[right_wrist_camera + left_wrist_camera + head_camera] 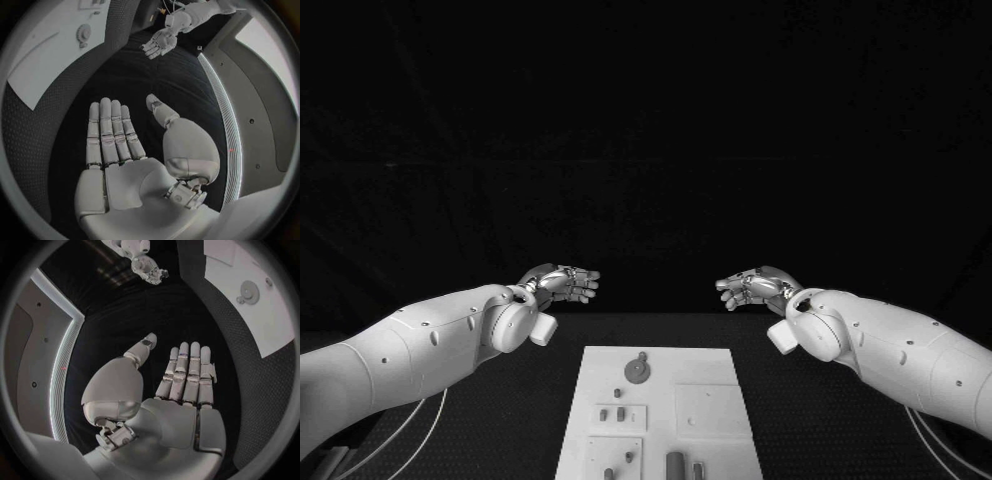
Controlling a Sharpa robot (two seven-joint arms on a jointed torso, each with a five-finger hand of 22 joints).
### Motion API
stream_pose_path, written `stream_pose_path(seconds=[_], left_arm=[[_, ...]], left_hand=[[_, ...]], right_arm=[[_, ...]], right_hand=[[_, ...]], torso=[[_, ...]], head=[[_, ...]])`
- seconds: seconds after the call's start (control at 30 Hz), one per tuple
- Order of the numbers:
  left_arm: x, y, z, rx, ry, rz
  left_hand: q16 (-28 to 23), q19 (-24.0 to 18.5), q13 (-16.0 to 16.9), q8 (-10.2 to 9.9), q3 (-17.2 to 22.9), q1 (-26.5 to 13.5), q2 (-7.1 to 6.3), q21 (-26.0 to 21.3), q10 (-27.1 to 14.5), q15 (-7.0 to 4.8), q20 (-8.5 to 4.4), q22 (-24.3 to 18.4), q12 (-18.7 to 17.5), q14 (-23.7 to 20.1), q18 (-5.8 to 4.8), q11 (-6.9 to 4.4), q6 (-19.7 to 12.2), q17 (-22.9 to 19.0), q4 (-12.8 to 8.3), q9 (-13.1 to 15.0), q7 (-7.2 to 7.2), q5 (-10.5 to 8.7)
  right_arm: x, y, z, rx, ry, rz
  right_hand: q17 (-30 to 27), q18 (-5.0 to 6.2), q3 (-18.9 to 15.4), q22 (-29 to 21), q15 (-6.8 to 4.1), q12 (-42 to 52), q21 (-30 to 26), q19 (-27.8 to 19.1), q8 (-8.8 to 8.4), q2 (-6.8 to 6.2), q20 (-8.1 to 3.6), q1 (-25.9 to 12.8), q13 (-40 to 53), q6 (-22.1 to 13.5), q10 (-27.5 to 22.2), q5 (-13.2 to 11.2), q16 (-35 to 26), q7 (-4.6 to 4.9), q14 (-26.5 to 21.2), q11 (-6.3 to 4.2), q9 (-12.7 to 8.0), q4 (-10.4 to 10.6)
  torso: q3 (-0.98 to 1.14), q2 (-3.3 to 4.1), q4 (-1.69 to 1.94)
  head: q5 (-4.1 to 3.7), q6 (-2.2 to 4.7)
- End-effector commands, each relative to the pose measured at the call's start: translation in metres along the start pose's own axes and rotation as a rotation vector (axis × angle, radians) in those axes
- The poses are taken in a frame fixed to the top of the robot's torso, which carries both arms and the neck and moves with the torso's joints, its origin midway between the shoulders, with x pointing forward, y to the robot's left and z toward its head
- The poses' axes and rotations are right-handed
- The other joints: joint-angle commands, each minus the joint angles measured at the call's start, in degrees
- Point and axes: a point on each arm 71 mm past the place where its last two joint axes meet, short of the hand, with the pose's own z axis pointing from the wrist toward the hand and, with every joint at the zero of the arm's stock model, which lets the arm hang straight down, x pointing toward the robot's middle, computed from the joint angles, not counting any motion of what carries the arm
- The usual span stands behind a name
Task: Assemble the parts on the task board
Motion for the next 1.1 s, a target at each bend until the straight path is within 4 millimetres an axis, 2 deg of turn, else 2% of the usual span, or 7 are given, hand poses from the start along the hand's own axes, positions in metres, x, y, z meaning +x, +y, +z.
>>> stream_pose_path(seconds=[0.03,0.17,0.2,0.37,0.4,0.7,1.1], left_arm=[[0.004,-0.002,0.001,0.045,0.030,-0.042],[0.006,0.003,0.003,0.041,0.038,-0.045],[0.004,0.002,0.002,0.010,0.010,-0.015],[0.009,0.005,0.000,0.022,0.000,-0.026],[0.012,0.005,-0.001,0.026,-0.003,-0.030],[0.048,0.017,-0.021,0.100,-0.079,-0.095],[0.103,0.022,-0.074,0.197,-0.222,-0.167]], left_hand=[[-0.91,-0.67,-1.13,-0.51,-0.59,-0.68,-0.04,-1.23,-2.13,0.32,0.37,-0.45,-0.19,-1.14,-0.43,-0.20,-1.53,-0.35,0.19,-0.25,-0.55,-0.84],[-1.24,-0.85,-1.55,-0.32,-0.72,-0.78,0.02,-1.76,-2.48,0.32,0.55,-0.56,-0.08,-1.45,-0.43,-0.39,-1.58,-0.49,0.35,-0.18,-0.77,-0.98],[-18.20,-34.55,-8.15,-11.33,-26.50,-55.26,4.35,-23.43,-55.14,-6.55,-1.05,-21.48,-3.81,-42.37,-0.43,-4.31,-42.41,-29.22,12.73,-29.51,-5.34,-6.11],[-18.20,-34.55,-8.15,-11.33,-26.50,-55.26,4.35,-23.43,-55.14,-6.55,-1.05,-29.09,-3.81,-42.37,-0.43,-4.31,-42.41,-29.22,12.73,-29.51,-5.34,-6.11],[-18.20,-34.55,-8.15,-11.33,-26.50,-55.26,4.35,-23.43,-55.14,-6.55,-1.05,-70.43,-3.81,-42.37,-0.43,-4.31,-42.41,-29.22,12.73,-29.51,-5.34,-6.11],[-18.20,-34.55,-8.15,-11.33,-26.50,-55.26,4.35,-23.43,-55.14,-6.55,-1.05,-70.43,-3.81,-42.37,-0.43,-4.31,-42.41,-29.22,12.73,-29.51,-5.34,-6.11],[-18.20,-34.55,-8.15,-11.33,-26.50,-55.26,4.35,-23.43,-55.14,-6.55,-1.05,-70.43,-3.81,-42.37,-0.43,-4.31,-42.41,-29.22,12.73,-29.51,-5.34,-6.11]], right_arm=[[-0.005,-0.001,-0.001,-0.054,-0.040,0.068],[-0.008,-0.004,-0.002,-0.051,-0.045,0.071],[-0.006,-0.006,-0.002,-0.010,-0.030,0.034],[-0.002,-0.006,-0.004,-0.025,-0.042,0.049],[0.000,-0.005,-0.004,-0.031,-0.046,0.055],[0.030,-0.002,-0.024,-0.114,-0.132,0.156],[0.080,0.005,-0.078,-0.165,-0.293,0.302]], right_hand=[[-3.50,-1.23,0.18,-2.17,1.56,-6.12,-4.12,-4.66,-0.68,0.85,1.34,0.25,-4.50,-1.83,-1.46,-0.08,-5.30,-0.50,-3.56,0.71,-0.65,0.28],[-7.70,-0.71,-0.79,-4.28,1.63,-12.45,-6.81,-5.16,-0.39,0.97,2.37,0.69,-9.84,-2.92,0.58,0.01,-9.22,-0.77,-3.26,0.84,-1.40,0.79],[-41.67,-10.11,-32.05,-54.05,-6.62,-28.33,-29.17,-35.51,-11.37,5.42,-9.13,-50.84,-21.08,-49.22,-50.43,-3.33,-27.51,-9.18,-49.28,-7.53,-32.86,15.80],[-41.67,-10.11,-32.05,-54.05,-6.62,-28.33,-29.17,-35.51,-11.37,5.42,-9.13,-50.84,-21.08,-49.22,-50.43,-3.33,-27.51,-9.18,-49.28,-7.53,-32.86,15.80],[-41.67,-10.11,-32.05,-54.05,-6.62,-28.33,-29.17,-35.51,-11.37,5.42,-9.13,-50.84,-21.08,-49.22,-50.43,-3.33,-27.51,-9.18,-49.28,-7.53,-32.86,15.80],[-41.67,-10.11,-32.05,-54.05,-6.62,-28.33,-29.17,-35.51,-11.37,5.42,-9.13,-50.84,-21.08,-49.22,-50.43,-3.33,-27.51,-9.18,-49.28,-7.53,-32.86,15.80],[-41.67,-10.11,-32.05,-54.05,-6.62,-28.33,-29.17,-35.51,-11.37,5.42,-9.13,-50.84,-21.08,-49.22,-50.43,-3.33,-27.51,-9.18,-49.28,-7.53,-32.86,15.80]], torso=[[-0.03,-1.55,-0.49],[0.11,-1.73,-0.40],[0.00,-1.09,-0.34],[-0.01,-1.12,-0.16],[-0.01,-1.13,-0.09],[-0.06,-1.25,0.65],[-0.06,-1.26,0.70]], head=[[0.40,0.32],[0.68,0.85],[0.37,0.40],[-0.05,-0.49],[-0.21,-0.82],[-1.97,-4.52],[-2.09,-4.77]])
